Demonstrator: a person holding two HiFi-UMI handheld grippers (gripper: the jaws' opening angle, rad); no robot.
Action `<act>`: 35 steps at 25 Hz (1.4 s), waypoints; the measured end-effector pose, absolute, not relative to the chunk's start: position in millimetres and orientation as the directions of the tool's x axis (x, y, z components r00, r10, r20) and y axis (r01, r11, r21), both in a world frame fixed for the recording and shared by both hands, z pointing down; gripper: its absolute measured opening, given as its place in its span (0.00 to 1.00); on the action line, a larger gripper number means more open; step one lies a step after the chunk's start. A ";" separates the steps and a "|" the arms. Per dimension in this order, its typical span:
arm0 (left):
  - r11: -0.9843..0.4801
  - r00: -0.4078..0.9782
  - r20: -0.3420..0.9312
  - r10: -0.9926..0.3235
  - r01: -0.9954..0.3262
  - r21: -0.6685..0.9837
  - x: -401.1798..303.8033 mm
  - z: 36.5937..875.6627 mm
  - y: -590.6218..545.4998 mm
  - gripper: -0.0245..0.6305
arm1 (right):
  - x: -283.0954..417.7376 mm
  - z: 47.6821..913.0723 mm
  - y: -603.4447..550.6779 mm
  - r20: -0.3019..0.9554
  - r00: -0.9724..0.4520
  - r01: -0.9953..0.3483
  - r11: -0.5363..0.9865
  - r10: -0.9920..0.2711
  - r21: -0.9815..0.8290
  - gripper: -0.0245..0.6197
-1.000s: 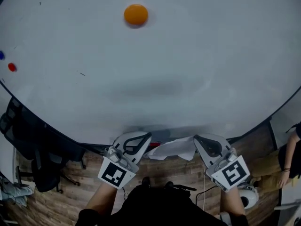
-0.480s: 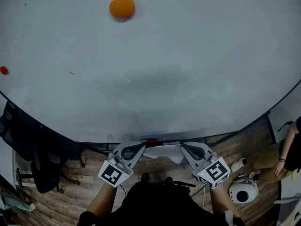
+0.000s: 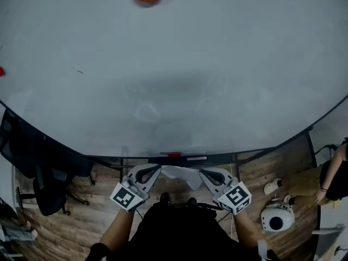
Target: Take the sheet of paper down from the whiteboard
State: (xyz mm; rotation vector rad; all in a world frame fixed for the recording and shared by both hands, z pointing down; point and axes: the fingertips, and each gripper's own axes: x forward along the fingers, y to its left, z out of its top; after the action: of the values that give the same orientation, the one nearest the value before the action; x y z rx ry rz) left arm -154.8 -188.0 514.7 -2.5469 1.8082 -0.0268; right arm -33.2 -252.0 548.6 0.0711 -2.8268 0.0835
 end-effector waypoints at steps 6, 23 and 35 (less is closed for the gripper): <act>-0.310 0.311 0.027 -0.950 -0.950 0.035 -154.9 549.5 -177.0 0.06 | -33.9 582.0 -237.6 0.366 -0.930 -0.033 0.999 -0.042 0.030 0.07; -0.360 0.372 0.056 -0.927 -0.920 0.153 -125.3 571.8 -164.7 0.06 | -26.6 629.6 -236.8 0.377 -0.926 -0.068 0.994 -0.029 -0.090 0.07; -0.362 0.371 -0.008 -0.929 -0.900 0.244 -120.3 560.1 -175.7 0.06 | -15.8 618.1 -249.3 0.376 -0.927 -0.050 0.995 -0.014 -0.085 0.07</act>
State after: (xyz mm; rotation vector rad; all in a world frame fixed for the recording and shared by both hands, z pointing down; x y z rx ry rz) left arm -120.3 -175.7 560.1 -2.7596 1.8674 0.2422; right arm -15.8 -249.3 618.1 0.0460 -2.7538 0.1314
